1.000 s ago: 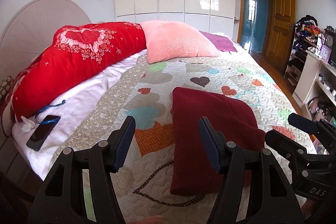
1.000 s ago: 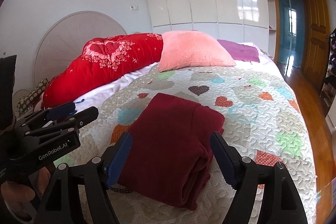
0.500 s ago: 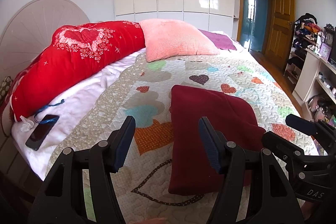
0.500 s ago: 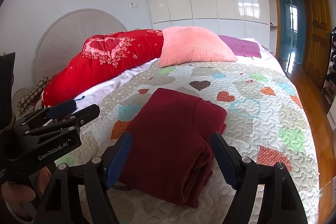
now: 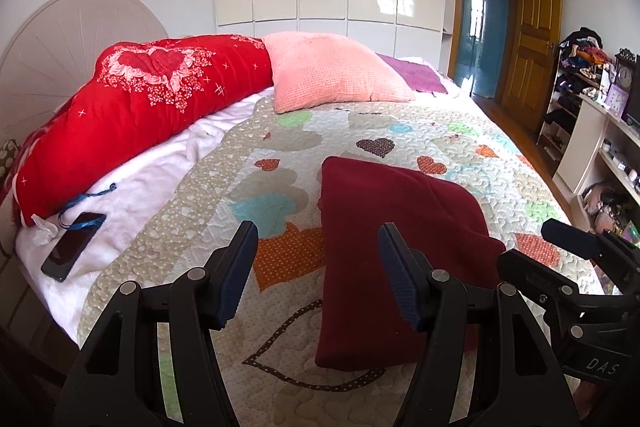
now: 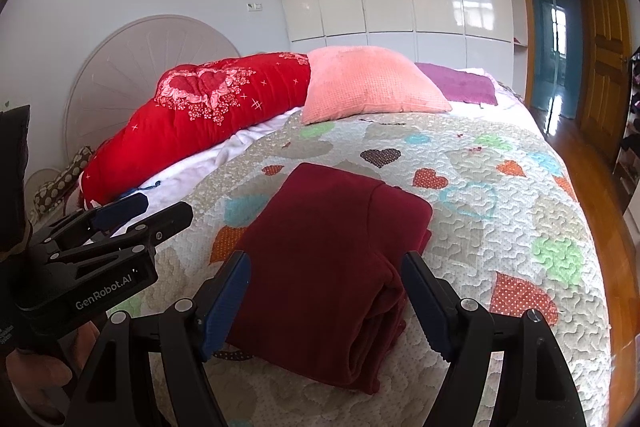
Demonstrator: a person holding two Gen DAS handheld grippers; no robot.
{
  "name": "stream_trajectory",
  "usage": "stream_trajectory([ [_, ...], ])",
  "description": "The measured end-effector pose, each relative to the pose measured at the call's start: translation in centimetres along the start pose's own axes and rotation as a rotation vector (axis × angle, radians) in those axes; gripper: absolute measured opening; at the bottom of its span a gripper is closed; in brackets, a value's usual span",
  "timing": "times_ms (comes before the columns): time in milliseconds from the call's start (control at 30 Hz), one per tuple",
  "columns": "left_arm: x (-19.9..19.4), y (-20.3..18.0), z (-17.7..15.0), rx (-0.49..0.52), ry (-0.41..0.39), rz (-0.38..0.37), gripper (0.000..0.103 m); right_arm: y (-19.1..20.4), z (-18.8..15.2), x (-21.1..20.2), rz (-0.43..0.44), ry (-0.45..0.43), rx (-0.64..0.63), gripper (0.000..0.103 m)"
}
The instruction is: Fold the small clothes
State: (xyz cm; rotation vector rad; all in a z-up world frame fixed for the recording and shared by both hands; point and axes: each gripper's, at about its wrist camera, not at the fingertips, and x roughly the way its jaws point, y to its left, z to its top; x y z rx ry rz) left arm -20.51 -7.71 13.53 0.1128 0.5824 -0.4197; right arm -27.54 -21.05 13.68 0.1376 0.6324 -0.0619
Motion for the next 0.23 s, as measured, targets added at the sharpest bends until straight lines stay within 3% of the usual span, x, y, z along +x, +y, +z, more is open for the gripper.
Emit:
stream_trajectory([
  [233,-0.2,0.34,0.08,-0.003,-0.022,-0.004,0.063,-0.17,-0.01,0.08,0.006,0.006,0.004,0.075],
])
